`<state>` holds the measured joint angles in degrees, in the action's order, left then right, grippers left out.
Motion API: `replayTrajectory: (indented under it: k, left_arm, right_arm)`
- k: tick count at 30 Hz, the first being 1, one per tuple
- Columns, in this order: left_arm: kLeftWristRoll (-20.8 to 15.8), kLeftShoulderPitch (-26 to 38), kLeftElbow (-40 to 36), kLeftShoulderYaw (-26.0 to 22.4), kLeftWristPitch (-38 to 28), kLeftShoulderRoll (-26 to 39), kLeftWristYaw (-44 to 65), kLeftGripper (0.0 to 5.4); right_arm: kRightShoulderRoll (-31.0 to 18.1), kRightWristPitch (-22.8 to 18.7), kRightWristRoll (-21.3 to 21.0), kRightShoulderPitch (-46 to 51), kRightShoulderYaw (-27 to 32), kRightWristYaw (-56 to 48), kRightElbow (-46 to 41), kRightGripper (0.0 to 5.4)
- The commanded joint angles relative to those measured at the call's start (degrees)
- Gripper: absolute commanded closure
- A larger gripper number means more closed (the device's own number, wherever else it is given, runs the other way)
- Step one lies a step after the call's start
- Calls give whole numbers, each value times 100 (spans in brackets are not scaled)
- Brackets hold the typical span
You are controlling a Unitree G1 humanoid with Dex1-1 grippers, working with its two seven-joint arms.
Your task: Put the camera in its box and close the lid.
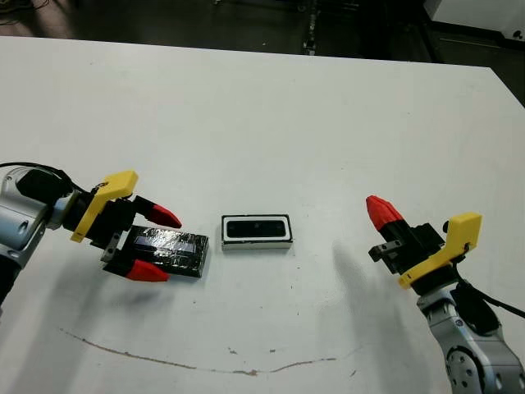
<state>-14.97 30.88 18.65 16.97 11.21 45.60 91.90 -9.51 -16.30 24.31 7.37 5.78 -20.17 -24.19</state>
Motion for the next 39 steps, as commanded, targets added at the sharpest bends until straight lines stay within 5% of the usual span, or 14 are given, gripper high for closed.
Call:
replayTrajectory:
  k: [1, 14, 31, 39]
  left_arm:
    - [147, -11, -31, -24, -98, -24, -20, 0]
    - [501, -363, -529, -209, -346, 50, -693, 0]
    - [357, -326, -400, -198, 35, 23, -100, 224]
    - [310, -212, -394, -181, 446, 39, 53, 224]
  right_arm:
    - [-92, -13, -4, 42, 25, -3, 11, 539]
    - [-121, -19, 7, 33, 29, -21, 29, 539]
    - [-104, -93, 5, 57, 23, 51, -26, 540]
    - [-99, -84, 5, 67, 15, 38, -21, 540]
